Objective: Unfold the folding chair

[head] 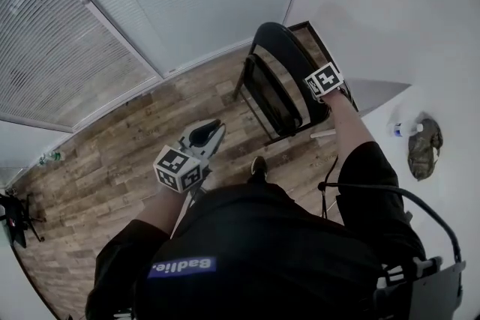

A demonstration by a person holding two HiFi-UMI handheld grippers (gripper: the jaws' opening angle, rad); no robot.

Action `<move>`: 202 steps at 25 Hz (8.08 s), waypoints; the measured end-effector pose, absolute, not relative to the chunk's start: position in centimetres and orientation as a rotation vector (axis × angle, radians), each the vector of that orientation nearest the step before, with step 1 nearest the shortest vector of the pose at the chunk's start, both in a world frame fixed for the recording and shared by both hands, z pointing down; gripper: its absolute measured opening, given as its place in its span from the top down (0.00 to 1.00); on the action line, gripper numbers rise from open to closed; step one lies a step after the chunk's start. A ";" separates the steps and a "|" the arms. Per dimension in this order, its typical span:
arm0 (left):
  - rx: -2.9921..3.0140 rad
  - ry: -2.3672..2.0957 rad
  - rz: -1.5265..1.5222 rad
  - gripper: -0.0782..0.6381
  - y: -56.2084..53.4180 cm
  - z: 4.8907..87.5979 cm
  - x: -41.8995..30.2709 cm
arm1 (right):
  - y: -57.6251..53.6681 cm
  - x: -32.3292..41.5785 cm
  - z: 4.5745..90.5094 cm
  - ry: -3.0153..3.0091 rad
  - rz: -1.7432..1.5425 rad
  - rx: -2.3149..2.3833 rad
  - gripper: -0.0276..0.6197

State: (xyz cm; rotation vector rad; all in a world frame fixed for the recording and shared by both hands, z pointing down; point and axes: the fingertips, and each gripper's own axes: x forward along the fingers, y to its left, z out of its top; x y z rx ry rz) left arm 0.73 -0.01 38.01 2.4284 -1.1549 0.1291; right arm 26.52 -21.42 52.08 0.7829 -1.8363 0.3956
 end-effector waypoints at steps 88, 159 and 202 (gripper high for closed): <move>1.565 -1.012 -0.024 0.60 -9.7 75.9 3.9 | -14.8 16.5 53.7 -1.997 0.477 0.649 0.80; 1.396 -1.146 -0.105 0.30 9.8 92.5 -21.0 | -11.8 11.9 70.7 -2.098 0.750 0.585 0.81; 2.434 -1.271 -0.145 0.88 8.4 30.5 -9.8 | 6.4 -5.2 35.1 -2.848 0.492 0.198 0.95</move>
